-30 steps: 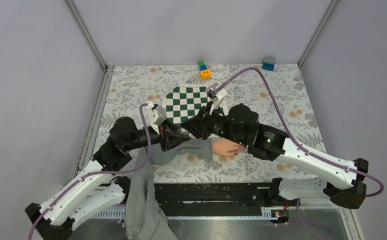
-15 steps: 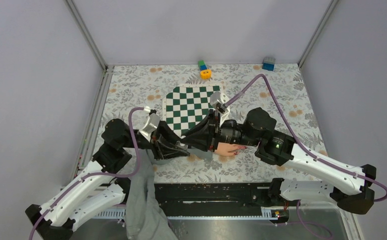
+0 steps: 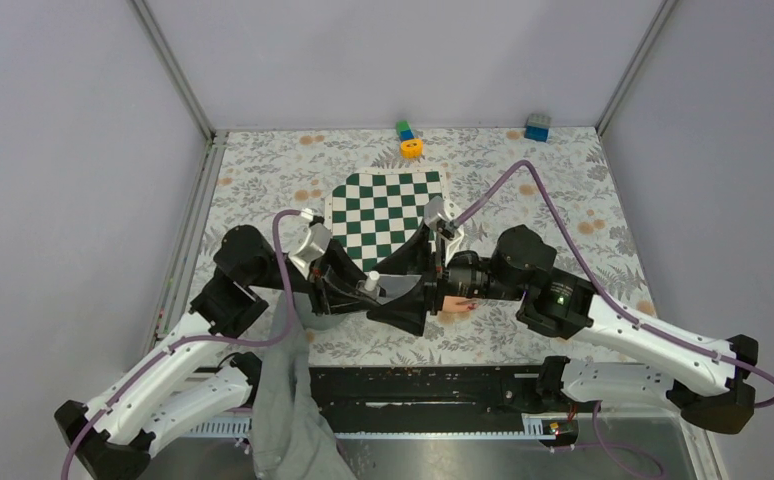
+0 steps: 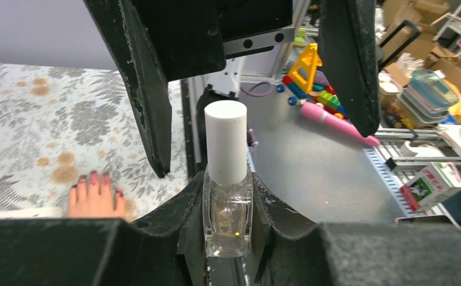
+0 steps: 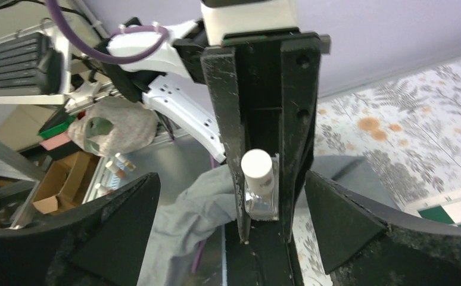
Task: Paint the nails
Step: Unscrew the nail polish bottle.
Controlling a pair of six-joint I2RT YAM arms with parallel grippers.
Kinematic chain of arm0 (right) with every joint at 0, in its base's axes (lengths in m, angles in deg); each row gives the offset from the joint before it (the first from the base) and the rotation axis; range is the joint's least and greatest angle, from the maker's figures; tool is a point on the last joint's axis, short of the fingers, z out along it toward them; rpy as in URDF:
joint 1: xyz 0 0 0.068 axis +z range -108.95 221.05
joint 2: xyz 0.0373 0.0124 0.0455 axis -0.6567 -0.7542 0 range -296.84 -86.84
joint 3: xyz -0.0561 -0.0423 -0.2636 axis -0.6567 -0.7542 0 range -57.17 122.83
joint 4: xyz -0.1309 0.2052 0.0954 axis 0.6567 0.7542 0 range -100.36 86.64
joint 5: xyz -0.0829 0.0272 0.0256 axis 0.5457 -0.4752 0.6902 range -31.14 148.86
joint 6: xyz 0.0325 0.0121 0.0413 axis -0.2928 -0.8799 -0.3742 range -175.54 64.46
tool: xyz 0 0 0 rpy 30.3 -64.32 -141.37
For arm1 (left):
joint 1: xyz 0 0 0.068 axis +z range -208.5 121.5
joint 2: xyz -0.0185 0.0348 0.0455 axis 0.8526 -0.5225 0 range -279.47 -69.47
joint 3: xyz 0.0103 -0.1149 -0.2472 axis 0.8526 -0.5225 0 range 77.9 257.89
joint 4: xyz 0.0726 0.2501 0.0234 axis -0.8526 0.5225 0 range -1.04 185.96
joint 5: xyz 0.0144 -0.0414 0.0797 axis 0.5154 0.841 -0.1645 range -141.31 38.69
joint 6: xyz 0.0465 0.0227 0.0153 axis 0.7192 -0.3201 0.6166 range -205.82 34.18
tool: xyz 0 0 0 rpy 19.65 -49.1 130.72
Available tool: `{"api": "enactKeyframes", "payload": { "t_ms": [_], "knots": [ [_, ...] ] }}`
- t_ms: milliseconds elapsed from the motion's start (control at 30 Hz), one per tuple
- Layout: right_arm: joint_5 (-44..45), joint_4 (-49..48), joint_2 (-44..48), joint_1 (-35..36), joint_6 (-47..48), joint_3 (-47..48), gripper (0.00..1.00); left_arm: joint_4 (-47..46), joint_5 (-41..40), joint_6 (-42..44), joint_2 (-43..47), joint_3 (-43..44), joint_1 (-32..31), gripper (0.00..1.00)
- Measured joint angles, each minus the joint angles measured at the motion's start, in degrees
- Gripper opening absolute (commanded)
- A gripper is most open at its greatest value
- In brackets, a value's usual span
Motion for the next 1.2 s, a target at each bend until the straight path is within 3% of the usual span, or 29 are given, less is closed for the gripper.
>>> {"api": "enactKeyframes", "payload": {
  "t_ms": [433,600,800,1200],
  "knots": [
    [14.0,5.6,4.8,-3.1,-0.3,-2.1,0.94,15.5,-16.5,11.5,0.6,2.4,0.0,0.0],
    [22.4,5.7,2.8,-3.6,-7.2,-2.2,0.8,17.7,-23.7,12.1,0.6,2.5,0.0,0.0],
    [26.3,6.8,-1.7,-3.8,-13.6,-2.1,0.74,19.0,-29.9,12.1,-0.5,2.5,0.0,0.0],
    [29.2,11.5,-4.3,-3.8,-15.1,2.9,0.58,21.4,-34.8,12.1,-3.4,3.0,-0.5,0.0]
  ]
}}
